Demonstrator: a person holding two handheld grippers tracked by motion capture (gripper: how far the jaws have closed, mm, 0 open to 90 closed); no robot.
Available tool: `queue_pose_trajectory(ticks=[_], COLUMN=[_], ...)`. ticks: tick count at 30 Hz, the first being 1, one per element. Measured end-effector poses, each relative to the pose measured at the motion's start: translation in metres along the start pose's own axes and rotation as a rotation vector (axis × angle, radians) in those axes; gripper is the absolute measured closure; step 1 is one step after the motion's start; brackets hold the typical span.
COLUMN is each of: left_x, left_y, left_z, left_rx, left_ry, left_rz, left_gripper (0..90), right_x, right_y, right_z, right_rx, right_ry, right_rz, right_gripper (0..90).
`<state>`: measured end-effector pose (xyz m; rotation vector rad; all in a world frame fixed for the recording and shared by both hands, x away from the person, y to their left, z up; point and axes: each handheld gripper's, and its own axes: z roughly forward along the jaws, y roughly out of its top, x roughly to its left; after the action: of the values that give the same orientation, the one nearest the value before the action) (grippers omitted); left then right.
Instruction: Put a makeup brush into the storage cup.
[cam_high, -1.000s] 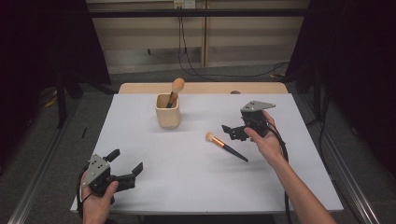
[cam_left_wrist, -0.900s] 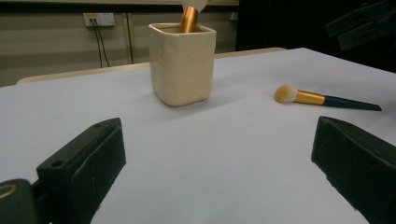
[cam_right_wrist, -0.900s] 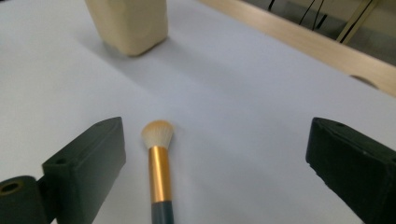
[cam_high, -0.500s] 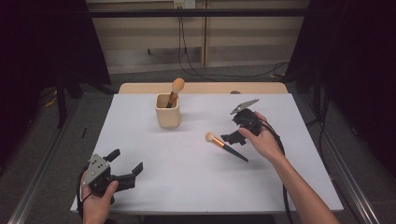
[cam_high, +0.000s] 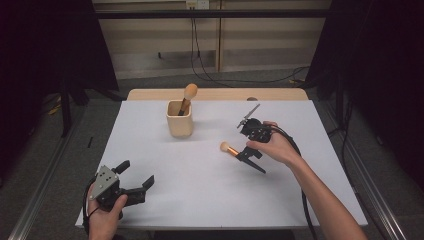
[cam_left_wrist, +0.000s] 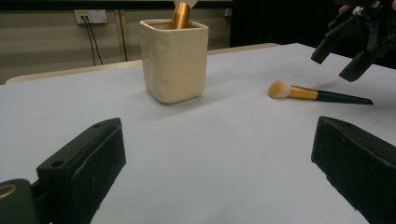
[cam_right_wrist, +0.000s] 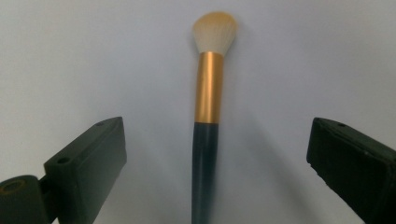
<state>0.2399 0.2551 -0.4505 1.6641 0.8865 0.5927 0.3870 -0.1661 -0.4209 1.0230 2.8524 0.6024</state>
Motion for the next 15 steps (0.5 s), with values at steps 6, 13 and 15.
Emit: queue_pose_trajectory(ticks=[6, 13, 15], left_x=[0.001, 0.001, 0.001], left_y=[0.0, 0.0, -0.001], left_z=[-0.001, -0.001, -0.001], left_rx=[0.003, 0.005, 0.003], left_ry=[0.002, -0.004, -0.004], left_rz=[0.006, 0.006, 0.004], left_gripper=[2.9, 2.9, 2.9], right_x=[-0.004, -0.002, -0.002], right_y=[0.007, 0.013, 0.015], right_z=[0.011, 0.022, 0.026], right_rx=[0.116, 0.196, 0.228], right_ry=[-0.005, 0.011, 0.006], right_rz=[-0.001, -0.003, -0.011], right_gripper=[5.2, 9.6, 13.5])
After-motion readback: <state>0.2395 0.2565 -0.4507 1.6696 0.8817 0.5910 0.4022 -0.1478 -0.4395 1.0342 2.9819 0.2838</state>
